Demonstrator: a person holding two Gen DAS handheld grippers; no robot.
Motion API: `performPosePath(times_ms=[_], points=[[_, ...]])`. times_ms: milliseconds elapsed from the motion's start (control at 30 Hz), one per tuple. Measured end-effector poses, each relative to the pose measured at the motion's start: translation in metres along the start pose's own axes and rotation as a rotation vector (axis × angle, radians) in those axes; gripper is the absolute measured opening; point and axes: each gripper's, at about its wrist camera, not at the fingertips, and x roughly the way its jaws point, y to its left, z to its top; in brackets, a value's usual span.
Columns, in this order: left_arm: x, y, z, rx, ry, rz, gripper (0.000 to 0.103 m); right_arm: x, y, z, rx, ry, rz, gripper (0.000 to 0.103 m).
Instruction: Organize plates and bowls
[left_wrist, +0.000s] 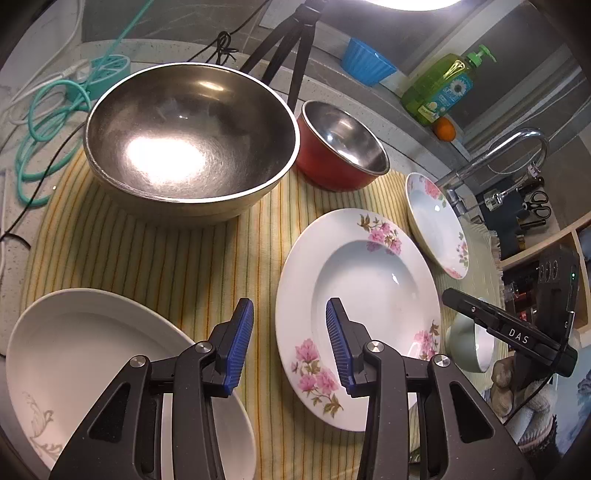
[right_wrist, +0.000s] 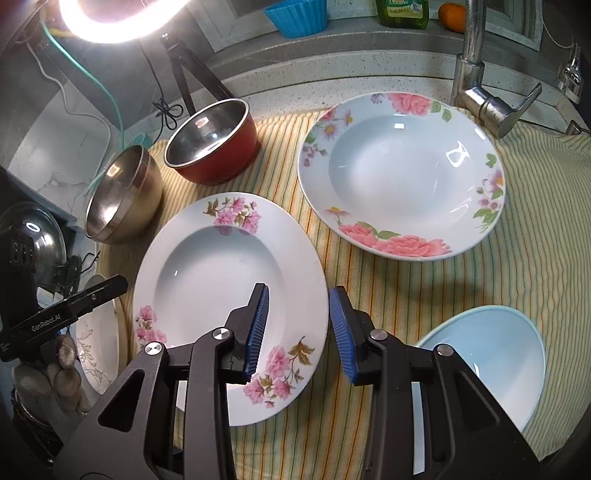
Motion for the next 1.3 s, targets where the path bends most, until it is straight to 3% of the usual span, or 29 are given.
performPosePath(times_ms=[633, 1300], points=[[0.019, 0.003, 0.004, -0.01, 0.063, -0.014, 0.032, 0.017, -0.003, 0.009, -0.015, 0.067, -0.01, 0.036], [0.026, 0.0, 0.001, -0.001, 0.088, -0.026, 0.023, 0.031, 0.015, 0.012, -0.126, 0.112, -0.065, 0.036]])
